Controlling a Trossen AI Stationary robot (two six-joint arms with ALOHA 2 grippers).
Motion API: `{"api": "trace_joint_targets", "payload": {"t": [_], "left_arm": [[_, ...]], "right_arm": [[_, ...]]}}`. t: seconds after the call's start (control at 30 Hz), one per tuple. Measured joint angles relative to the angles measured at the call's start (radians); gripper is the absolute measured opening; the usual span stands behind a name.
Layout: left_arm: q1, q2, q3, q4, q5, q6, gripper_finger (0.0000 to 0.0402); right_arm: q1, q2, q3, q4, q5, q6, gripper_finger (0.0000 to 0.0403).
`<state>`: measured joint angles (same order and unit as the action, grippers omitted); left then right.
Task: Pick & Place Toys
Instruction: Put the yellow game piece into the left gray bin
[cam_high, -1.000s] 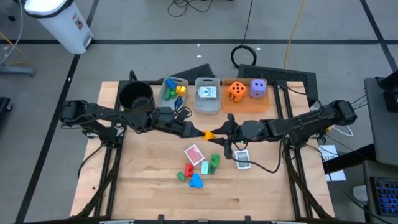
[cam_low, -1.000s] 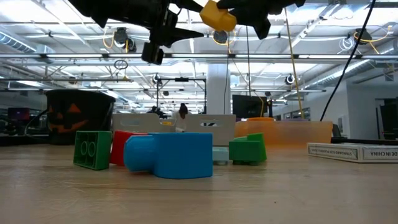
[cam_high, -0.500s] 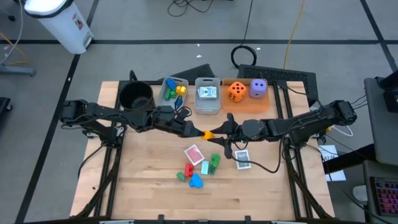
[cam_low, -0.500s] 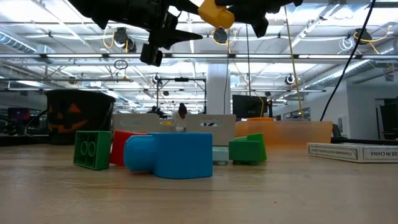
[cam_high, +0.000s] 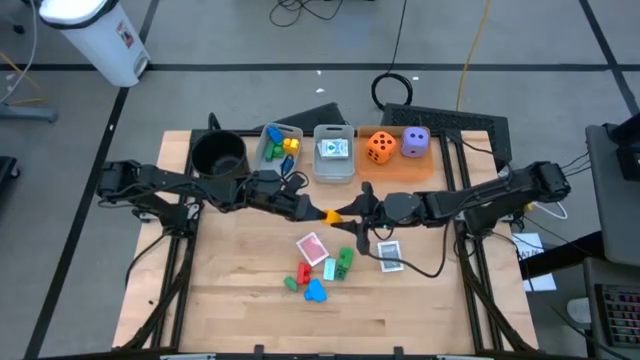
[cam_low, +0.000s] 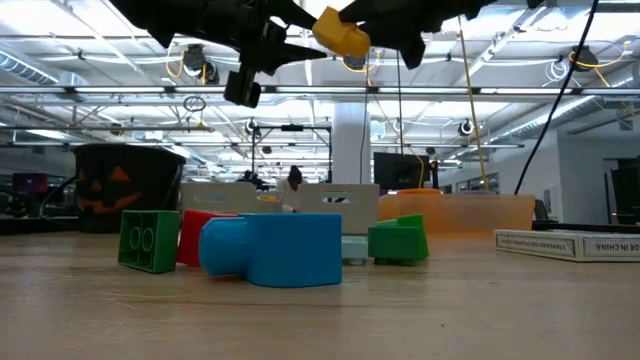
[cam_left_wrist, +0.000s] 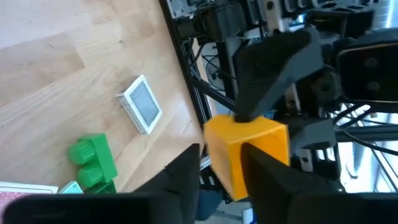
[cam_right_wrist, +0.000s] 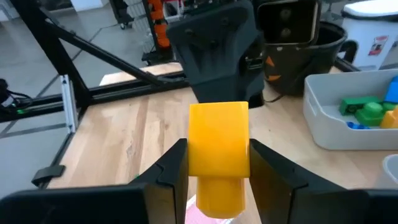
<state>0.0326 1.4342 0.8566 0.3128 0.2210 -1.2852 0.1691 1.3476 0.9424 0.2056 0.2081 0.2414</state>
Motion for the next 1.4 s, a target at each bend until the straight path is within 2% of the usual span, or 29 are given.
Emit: {"api": "trace_joint_targets", "payload": {"t": [0.17, 0.37, 0.63, 0.87, 1.0, 1.23, 1.4], "left_arm": [[0.000, 0.002, -0.002, -0.012, 0.029, 0.008, 0.0058], [0.000, 0.002, -0.002, -0.014, 0.041, 0.031, 0.0009], [0.008, 0.002, -0.002, -0.006, 0.077, 0.072, 0.0005], [0.020, -0.001, 0.000, 0.025, 0.104, 0.109, 0.0004], [0.028, -0.001, 0.000, 0.076, 0.127, 0.107, 0.0003], [0.054, -0.001, 0.001, 0.097, 0.167, 0.107, 0.0003], [0.077, -0.003, 0.000, 0.126, 0.199, 0.115, 0.0002]], "right_arm": [[0.000, 0.037, 0.000, 0.022, 0.000, 0.011, 0.0114], [0.000, 0.037, 0.001, 0.027, 0.002, 0.009, 0.0114], [0.001, 0.038, 0.001, 0.056, 0.000, 0.007, 0.0117], [0.000, 0.040, 0.001, 0.083, -0.004, 0.004, 0.0207], [0.000, 0.040, 0.000, 0.083, -0.003, 0.001, 0.0237], [0.000, 0.029, 0.000, 0.106, -0.001, -0.035, 0.0246], [0.000, -0.028, 0.000, 0.096, 0.000, -0.081, 0.0240]]}}
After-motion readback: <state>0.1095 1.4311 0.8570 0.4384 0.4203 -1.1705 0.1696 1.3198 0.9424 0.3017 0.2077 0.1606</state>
